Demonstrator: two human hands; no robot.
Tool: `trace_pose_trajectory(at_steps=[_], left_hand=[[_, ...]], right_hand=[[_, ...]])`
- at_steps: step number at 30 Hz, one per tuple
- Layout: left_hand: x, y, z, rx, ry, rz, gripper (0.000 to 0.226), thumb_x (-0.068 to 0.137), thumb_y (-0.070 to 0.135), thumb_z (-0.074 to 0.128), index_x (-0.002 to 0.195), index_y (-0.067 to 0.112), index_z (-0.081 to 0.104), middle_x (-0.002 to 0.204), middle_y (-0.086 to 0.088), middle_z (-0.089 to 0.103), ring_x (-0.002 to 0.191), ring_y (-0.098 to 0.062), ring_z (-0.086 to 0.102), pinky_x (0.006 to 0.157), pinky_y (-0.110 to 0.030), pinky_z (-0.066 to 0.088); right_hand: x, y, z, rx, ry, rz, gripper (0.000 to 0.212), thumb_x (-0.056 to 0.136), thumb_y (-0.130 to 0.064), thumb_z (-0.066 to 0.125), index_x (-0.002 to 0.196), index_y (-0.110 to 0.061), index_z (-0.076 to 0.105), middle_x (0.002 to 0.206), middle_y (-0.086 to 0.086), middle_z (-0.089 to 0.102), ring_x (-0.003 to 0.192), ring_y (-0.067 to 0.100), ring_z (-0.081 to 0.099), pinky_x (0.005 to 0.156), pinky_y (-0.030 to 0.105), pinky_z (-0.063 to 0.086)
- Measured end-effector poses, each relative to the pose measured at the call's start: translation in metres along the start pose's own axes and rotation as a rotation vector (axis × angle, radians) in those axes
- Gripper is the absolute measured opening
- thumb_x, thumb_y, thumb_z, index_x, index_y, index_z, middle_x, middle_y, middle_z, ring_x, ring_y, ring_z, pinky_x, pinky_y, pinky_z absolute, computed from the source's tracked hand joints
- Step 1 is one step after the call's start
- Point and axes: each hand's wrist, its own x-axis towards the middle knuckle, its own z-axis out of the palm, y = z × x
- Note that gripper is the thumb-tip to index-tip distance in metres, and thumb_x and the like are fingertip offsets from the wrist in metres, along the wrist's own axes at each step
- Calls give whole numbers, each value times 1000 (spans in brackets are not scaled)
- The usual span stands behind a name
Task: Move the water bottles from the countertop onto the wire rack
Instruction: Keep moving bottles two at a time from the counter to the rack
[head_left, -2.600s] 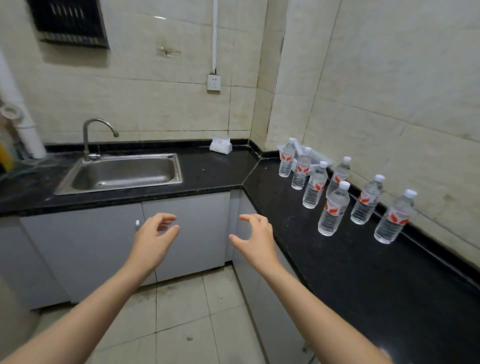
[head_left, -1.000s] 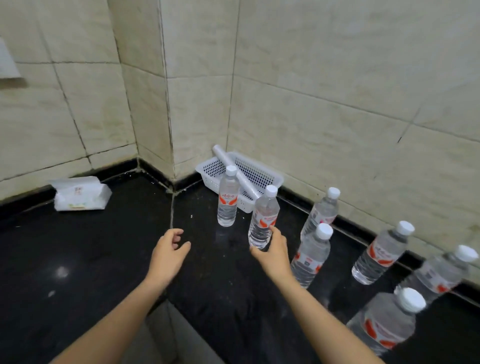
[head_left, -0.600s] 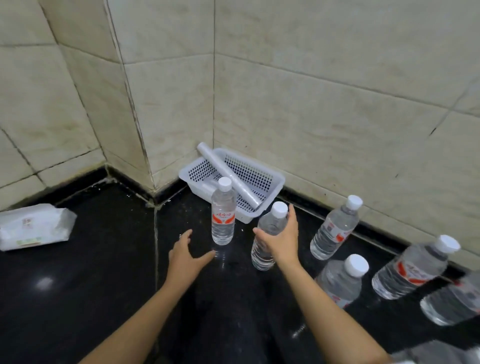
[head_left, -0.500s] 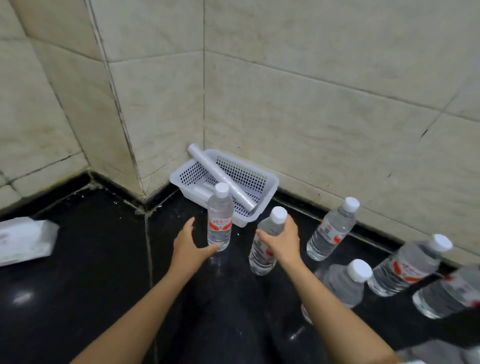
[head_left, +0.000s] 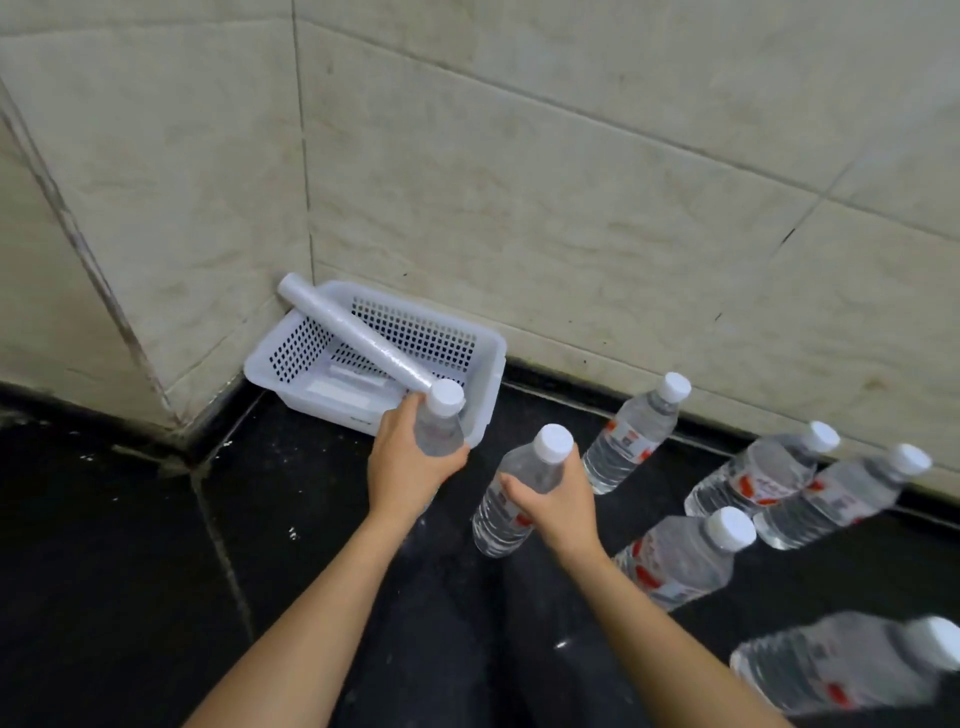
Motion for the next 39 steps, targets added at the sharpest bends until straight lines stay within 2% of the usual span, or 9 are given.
trace_pose_trajectory(at_steps=[4, 9, 17, 21, 26, 29, 32, 35, 39], left_hand=[[-4, -1, -1, 18, -2, 21, 69, 59, 31, 77, 120, 28, 45, 108, 7, 45, 104, -19, 49, 78, -30, 37], [-13, -7, -11, -45, 37, -5, 70, 59, 30, 80, 120, 28, 45, 107, 11, 43, 96, -7, 42, 78, -26, 35], [-33, -14, -19, -81, -20, 42, 67, 57, 27, 81, 115, 26, 46, 106, 10, 46, 95, -9, 46, 78, -28, 37], [-57, -11, -22, -70, -84, 31, 67, 56, 25, 82, 113, 23, 47, 105, 8, 49, 94, -11, 48, 79, -29, 38], [-103, -3, -30, -138, -95, -30, 66, 56, 18, 83, 110, 30, 46, 105, 4, 55, 94, -15, 52, 82, -30, 40], [-136, -3, -37, -182, -72, -82, 66, 57, 15, 84, 104, 34, 42, 101, 5, 55, 94, -18, 54, 81, -32, 40], [-166, -2, -39, -154, -168, -89, 67, 57, 12, 83, 109, 32, 45, 96, 6, 58, 93, -22, 58, 81, -34, 43], [-204, 10, -28, -138, -231, -57, 69, 58, 10, 82, 114, 30, 47, 98, 1, 61, 91, -23, 60, 81, -35, 46], [-269, 39, 7, -145, -297, -5, 65, 61, 10, 81, 115, 22, 47, 102, -2, 60, 94, -25, 59, 87, -39, 47]], right_hand=[[-5, 1, -7, -65, -75, 1, 62, 59, -19, 82, 107, -23, 43, 109, 6, 56, 101, 17, 56, 87, 31, 46], [-10, -3, -6, -158, -41, 20, 60, 61, -24, 78, 103, -31, 35, 105, -1, 55, 95, 15, 55, 79, 27, 42], [-31, -7, -6, -192, -3, 27, 60, 61, -28, 76, 103, -32, 33, 103, -2, 54, 94, 15, 54, 77, 29, 42], [-49, -6, -10, -169, -2, 62, 59, 61, -28, 75, 104, -31, 36, 107, 1, 56, 97, 17, 55, 84, 36, 47], [-86, 0, -24, -82, 45, 73, 57, 61, -23, 77, 103, -28, 39, 103, -1, 56, 97, 16, 56, 82, 30, 45], [-120, 10, -50, -9, 124, 97, 58, 61, -19, 78, 101, -34, 38, 100, -4, 57, 97, 15, 56, 84, 30, 46], [-159, 22, -87, 13, 203, 108, 61, 59, -20, 79, 104, -35, 40, 102, -4, 60, 98, 16, 57, 86, 33, 47], [-200, 32, -132, 11, 279, 108, 59, 57, -19, 79, 100, -38, 42, 97, -9, 60, 95, 15, 58, 81, 29, 45], [-265, 56, -194, -4, 374, 148, 54, 58, -20, 79, 92, -38, 42, 92, -8, 59, 89, 14, 58, 77, 27, 44]])
